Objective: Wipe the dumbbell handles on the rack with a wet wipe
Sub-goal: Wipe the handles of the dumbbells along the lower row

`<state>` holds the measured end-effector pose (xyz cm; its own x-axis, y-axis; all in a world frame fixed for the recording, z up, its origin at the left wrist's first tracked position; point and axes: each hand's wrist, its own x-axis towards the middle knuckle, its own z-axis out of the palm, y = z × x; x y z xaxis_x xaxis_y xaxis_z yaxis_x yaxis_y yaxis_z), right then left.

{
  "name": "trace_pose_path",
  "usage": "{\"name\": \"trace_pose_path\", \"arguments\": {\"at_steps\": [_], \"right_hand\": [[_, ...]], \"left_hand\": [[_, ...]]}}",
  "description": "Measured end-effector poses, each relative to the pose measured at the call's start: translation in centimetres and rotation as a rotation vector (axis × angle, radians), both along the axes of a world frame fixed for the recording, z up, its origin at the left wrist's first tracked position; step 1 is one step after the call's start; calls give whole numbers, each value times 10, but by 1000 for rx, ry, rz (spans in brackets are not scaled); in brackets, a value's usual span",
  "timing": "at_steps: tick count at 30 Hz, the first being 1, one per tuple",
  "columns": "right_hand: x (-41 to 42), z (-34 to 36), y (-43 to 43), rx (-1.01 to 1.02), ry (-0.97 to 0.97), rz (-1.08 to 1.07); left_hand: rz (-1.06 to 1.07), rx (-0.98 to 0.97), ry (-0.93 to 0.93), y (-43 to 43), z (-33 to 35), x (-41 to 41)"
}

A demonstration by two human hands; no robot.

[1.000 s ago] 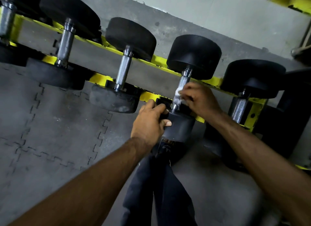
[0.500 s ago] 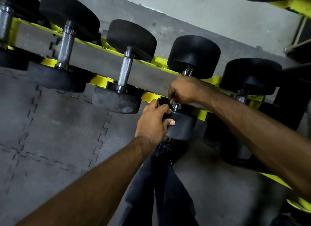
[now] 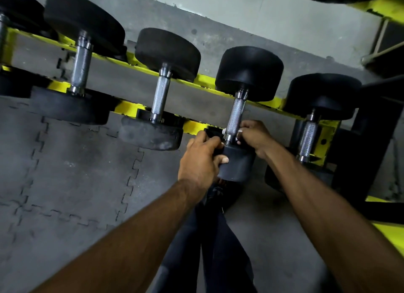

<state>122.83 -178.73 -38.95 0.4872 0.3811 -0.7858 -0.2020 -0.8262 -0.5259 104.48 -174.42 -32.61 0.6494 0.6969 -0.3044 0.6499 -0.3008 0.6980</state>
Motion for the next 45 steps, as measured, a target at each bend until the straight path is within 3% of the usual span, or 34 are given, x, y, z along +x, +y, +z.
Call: {"name": "trace_pose_path", "arguments": {"at_steps": [5, 15, 18, 20, 25, 29, 36, 45], "right_hand": [[9, 13, -12, 13, 68, 133], [5, 69, -40, 208, 87, -135], [7, 85, -58, 283, 198, -302], [12, 94, -75, 325, 301, -390], [33, 105, -117, 364, 465, -464], [54, 105, -147, 355, 426, -475], [82, 91, -178, 304, 156, -530], [109, 94, -209, 443, 293, -392]], "left_hand": [[24, -17, 29, -2, 2, 1], [99, -5, 106, -21, 22, 15], [94, 24, -5, -28, 30, 31], [70, -59, -90, -34, 32, 44], [-30, -169, -238, -56, 34, 79], [77, -318, -264, -88, 30, 109], [134, -314, -261, -130, 29, 151], [31, -289, -247, -150, 28, 169]]}}
